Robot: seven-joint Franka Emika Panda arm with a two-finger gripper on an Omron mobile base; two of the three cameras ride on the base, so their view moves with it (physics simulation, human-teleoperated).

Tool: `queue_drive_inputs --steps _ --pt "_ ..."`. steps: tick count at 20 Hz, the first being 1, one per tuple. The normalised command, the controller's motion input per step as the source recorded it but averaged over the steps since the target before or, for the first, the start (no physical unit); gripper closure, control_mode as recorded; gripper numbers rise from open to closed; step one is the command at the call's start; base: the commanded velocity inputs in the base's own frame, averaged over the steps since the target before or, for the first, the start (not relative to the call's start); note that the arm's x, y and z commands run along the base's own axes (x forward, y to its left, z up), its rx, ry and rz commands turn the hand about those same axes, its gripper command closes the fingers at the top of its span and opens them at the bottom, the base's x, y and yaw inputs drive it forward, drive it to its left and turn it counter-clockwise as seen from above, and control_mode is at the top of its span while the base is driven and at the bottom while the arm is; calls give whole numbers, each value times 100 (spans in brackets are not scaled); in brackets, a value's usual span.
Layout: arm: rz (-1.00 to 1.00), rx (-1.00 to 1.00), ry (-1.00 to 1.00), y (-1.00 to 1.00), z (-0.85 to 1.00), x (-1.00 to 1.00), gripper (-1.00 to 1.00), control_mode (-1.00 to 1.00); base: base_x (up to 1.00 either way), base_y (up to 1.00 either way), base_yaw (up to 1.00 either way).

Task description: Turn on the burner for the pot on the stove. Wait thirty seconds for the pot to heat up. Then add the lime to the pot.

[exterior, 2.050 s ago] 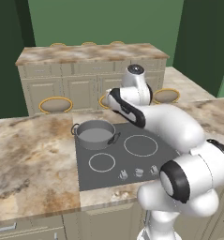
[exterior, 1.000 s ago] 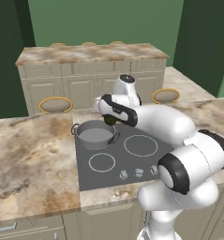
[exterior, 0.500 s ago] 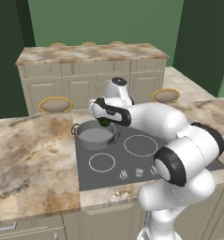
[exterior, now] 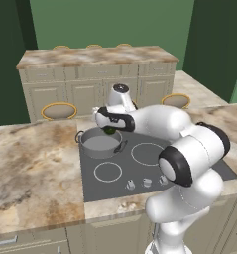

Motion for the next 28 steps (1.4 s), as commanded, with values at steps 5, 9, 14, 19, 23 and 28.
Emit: queue_drive_inputs --steps 5,9,14,19,23,28 --pt "0 -1 0 8 -24 17 100 -100 0 0 0" --pt "0 -2 0 11 -22 21 100 -100 0 0 0" --pt "0 -1 0 9 -20 22 100 -100 0 0 0" --pt "0 -1 0 3 -16 24 100 -100 0 0 0" --pt "0 -2 0 7 -27 24 100 -100 0 0 0" --pt "0 -1 0 2 -15 18 100 -100 0 0 0"
